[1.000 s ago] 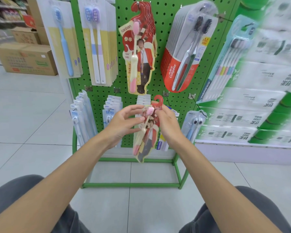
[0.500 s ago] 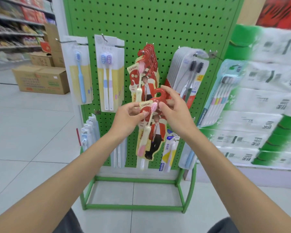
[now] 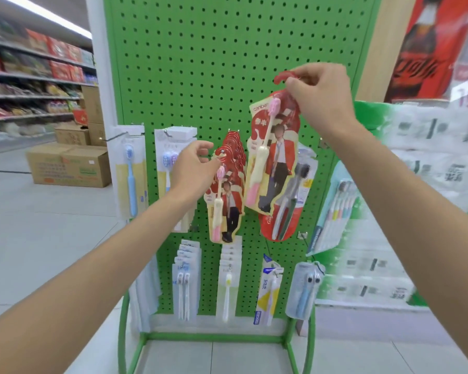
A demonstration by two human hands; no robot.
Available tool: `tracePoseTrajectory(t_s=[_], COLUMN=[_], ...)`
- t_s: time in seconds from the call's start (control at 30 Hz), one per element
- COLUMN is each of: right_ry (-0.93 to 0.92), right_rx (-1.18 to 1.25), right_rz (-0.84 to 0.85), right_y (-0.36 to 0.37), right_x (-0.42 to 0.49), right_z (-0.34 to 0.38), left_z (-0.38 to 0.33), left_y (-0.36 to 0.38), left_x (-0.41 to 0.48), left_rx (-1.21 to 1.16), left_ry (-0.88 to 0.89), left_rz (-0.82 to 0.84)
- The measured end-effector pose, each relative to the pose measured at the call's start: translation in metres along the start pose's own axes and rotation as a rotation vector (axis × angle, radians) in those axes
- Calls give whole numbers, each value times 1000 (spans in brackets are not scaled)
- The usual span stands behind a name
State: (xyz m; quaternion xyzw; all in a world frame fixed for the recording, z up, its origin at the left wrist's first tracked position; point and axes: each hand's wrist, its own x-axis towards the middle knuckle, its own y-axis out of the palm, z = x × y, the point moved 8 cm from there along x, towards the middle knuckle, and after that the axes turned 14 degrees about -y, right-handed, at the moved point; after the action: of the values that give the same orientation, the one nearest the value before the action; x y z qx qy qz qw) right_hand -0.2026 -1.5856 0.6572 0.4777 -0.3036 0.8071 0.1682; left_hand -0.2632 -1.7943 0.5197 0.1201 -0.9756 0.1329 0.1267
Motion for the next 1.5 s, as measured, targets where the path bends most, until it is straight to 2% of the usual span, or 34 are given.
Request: tracePoseTrajectory(t_s=[0.13,0.3,0.67,0.8,1.03,1.23,1.5], right_ry=[-29,2,114,126,135,93,71], right_rx=[-39,-48,-76,-83,-119,-114,-44], right_rz=[-31,19,319,327,471,530,590], right_y=[3,33,110,111,120,144,164], right_x=[38,56,23,20,17,10,1], right_z=[-4,-29,-87,-95,-100,-97,-99], left_z=[-5,-8,5,12,16,15,19], left_y=[9,24,28,31,32,32,33], left_x=[13,22,37,40,43,45,46], left_rx=[64,142,149,136,121,101,100], left_ry=[3,30,44,30,35,31,31], left_rz=[43,118,129,144,151,156,160])
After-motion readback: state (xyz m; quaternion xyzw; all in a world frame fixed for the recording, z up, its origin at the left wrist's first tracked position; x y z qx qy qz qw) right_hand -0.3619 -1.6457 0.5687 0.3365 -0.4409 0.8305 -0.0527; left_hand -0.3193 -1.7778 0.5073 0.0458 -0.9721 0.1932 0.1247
